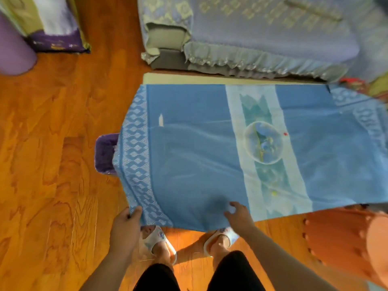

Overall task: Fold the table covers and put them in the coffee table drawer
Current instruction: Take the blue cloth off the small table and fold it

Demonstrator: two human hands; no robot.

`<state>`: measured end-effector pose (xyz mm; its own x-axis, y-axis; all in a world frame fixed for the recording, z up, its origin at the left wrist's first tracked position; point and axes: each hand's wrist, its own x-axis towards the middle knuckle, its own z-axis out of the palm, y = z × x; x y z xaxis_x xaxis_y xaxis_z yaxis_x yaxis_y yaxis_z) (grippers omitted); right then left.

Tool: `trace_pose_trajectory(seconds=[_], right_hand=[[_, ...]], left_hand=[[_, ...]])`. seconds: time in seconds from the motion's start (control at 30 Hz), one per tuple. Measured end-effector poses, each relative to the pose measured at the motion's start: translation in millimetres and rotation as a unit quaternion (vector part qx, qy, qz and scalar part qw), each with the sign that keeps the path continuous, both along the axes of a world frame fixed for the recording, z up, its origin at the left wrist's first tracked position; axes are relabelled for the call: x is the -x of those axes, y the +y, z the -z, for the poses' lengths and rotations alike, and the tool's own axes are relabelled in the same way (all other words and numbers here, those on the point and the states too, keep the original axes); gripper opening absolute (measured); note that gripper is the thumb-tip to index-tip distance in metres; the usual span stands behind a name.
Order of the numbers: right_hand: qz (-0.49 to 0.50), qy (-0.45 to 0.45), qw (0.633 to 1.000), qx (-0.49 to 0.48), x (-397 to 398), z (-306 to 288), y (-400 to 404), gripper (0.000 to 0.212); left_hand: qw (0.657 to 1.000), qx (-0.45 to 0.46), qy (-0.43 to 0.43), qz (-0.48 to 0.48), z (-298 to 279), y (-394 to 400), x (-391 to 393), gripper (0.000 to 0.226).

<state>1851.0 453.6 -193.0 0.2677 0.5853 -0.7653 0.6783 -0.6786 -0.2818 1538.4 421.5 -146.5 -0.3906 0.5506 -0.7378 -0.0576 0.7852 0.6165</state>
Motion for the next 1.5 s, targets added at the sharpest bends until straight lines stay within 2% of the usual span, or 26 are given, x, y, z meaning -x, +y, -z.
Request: trace_pose_trajectory(seconds=[0.03,0.13,0.2,0.37,0.47,0.53,0.63,0.73,0.8,0.83,0.87,0.93,1.03,1.07,1.13,1.2,1.27,1.3,1.37,1.4,1.43,1.47,1.5], right_hand=[[0.026,-0.010,0.999,0.015,-30,-4,2,0.045],[0.071,-0.025,0.997,0.018,-107,-20,8,0.010],[0.107,-0.013,0.994,0.010,-153,-24,14,0.017],[0.148,0.053,0.987,-0.027,-270,3,33,0.008],[0.162,0.122,0.979,-0.021,-354,18,34,0.015],[0.208,0.179,0.962,-0.001,-413,18,33,0.017],[0.321,0.254,0.913,0.007,-491,2,29,0.010],[0.483,0.356,0.799,-0.026,-555,-5,41,0.029],[0.545,0.403,0.732,-0.074,-586,1,54,0.043],[0.562,0.413,0.710,-0.095,-601,10,61,0.046],[0.573,0.415,0.699,-0.102,-613,16,68,0.050],[0.594,0.389,0.696,-0.104,-632,32,78,0.059],[0.626,0.323,0.701,-0.116,-642,54,81,0.046],[0.618,0.292,0.720,-0.121,-641,60,79,0.042],[0.576,0.196,0.785,-0.115,-637,69,73,0.049],[0.558,0.074,0.816,-0.135,-633,74,62,0.042],[0.612,0.039,0.769,-0.179,-632,87,47,0.032],[0.646,0.059,0.747,-0.148,-628,90,36,0.034],[0.653,0.137,0.737,-0.111,-613,102,16,0.038],[0.624,0.207,0.748,-0.090,-601,103,9,0.032],[0.676,0.280,0.682,-0.022,-593,113,9,0.019],[0.682,0.291,0.671,-0.007,-581,109,5,0.015],[0.650,0.304,0.696,0.008,-571,111,3,0.033]], left_hand=[[1.000,-0.014,0.002,0.004,-10,10,-12,0.019],[0.999,-0.047,0.011,0.003,-31,41,-57,0.018],[0.998,-0.062,0.018,0.002,-36,63,-95,0.015],[0.987,-0.144,0.066,-0.040,-48,121,-228,0.030],[0.971,-0.218,0.099,-0.026,-68,144,-355,0.014],[0.963,-0.260,0.069,0.023,-70,159,-448,0.009],[0.945,-0.284,0.053,0.154,-47,174,-592,0.022],[0.899,-0.293,0.015,0.326,-22,185,-726,0.027],[0.867,-0.221,-0.053,0.443,-4,186,-785,0.024],[0.855,-0.181,-0.069,0.480,6,182,-803,0.024],[0.855,-0.156,-0.068,0.489,18,175,-811,0.025],[0.882,-0.130,-0.029,0.452,44,150,-796,0.029],[0.936,-0.061,0.123,0.325,80,86,-721,0.036],[0.951,-0.016,0.179,0.252,88,62,-689,0.038],[0.953,0.100,0.257,0.125,100,22,-622,0.044],[0.935,0.214,0.265,0.098,114,-2,-564,0.061],[0.939,0.244,0.224,0.088,128,-8,-527,0.076],[0.949,0.234,0.197,0.078,130,-3,-519,0.075],[0.969,0.193,0.146,0.049,131,14,-510,0.053],[0.977,0.171,0.126,0.034,134,23,-506,0.039],[0.980,0.164,0.104,0.031,137,30,-503,0.033],[0.981,0.172,0.086,0.041,139,34,-500,0.037],[0.979,0.184,0.068,0.057,139,37,-497,0.045]])
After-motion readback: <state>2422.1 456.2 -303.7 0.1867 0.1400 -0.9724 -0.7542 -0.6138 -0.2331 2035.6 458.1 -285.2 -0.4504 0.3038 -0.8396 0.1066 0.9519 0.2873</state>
